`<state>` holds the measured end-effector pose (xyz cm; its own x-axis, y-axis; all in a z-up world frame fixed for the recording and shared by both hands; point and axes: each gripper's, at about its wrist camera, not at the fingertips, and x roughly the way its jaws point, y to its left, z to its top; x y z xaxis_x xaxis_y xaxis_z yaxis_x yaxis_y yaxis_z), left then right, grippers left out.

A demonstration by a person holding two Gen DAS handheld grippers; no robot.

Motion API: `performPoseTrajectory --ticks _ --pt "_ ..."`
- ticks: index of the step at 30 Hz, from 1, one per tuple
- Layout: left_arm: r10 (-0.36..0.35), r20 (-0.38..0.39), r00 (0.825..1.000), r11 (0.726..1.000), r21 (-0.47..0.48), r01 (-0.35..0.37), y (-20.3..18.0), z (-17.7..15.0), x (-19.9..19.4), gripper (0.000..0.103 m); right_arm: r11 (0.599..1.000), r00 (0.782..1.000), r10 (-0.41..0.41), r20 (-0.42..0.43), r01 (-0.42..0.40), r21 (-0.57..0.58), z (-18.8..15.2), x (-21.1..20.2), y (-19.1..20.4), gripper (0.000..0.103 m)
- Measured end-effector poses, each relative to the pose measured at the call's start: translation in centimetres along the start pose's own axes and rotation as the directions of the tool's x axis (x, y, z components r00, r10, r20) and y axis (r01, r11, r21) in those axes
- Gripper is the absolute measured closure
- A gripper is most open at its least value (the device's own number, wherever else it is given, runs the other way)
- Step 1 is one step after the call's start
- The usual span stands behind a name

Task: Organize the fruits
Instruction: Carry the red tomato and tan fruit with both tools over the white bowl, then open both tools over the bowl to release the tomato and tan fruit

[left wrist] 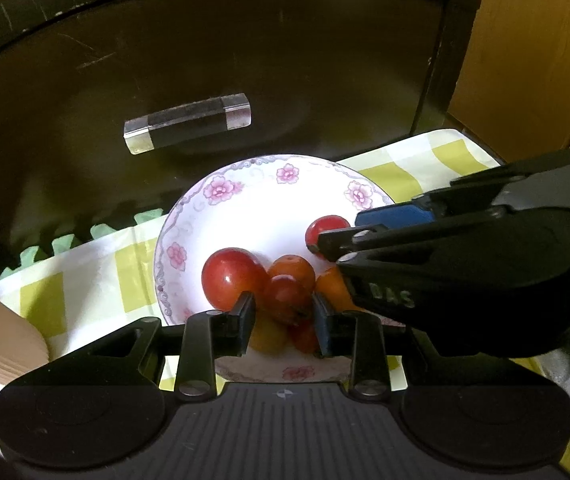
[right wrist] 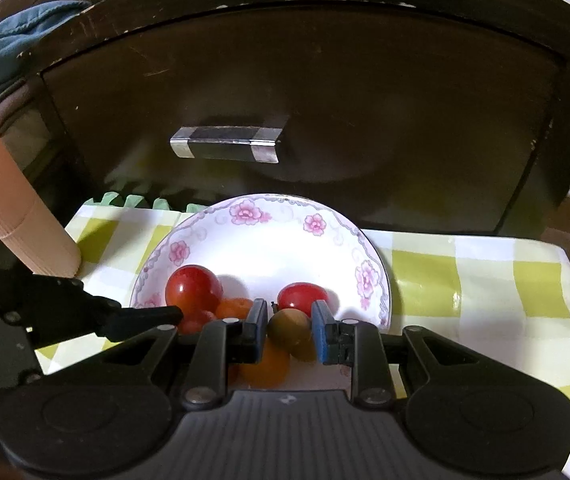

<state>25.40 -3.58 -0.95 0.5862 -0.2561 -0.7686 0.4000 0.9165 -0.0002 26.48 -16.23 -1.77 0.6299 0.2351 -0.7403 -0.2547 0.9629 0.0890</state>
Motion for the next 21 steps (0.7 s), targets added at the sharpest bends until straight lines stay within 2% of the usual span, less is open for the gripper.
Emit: performPoseTrajectory --ticks 9,12,14,16,21 --pt "0.0 0.017 1.0 1.0 0.004 0.0 -0.1 0.2 -0.1 0.062 1.0 1.0 -0.001 -0.002 0.001 -0.011 0.4 0.9 0.4 0.079" --pt "0.006 0.025 1.0 1.0 0.01 -0.007 -0.3 0.2 -0.1 0.054 1.0 1.0 -0.002 -0.004 0.002 -0.011 0.5 1.1 0.4 0.079" --pt "0.014 0.031 0.999 1.0 0.02 -0.014 -0.5 0.2 -0.2 0.044 1.0 1.0 -0.004 -0.007 0.004 -0.006 0.5 1.3 0.4 0.079" --pt "0.017 0.034 0.999 1.0 0.023 -0.017 -0.5 0.3 -0.1 0.039 1.0 1.0 -0.003 -0.006 0.003 -0.008 0.6 1.4 0.4 0.079" --pt "0.024 0.036 0.999 0.999 0.022 -0.025 -0.3 0.4 -0.1 0.036 1.0 1.0 -0.003 -0.006 0.003 -0.001 0.7 1.4 0.3 0.079"
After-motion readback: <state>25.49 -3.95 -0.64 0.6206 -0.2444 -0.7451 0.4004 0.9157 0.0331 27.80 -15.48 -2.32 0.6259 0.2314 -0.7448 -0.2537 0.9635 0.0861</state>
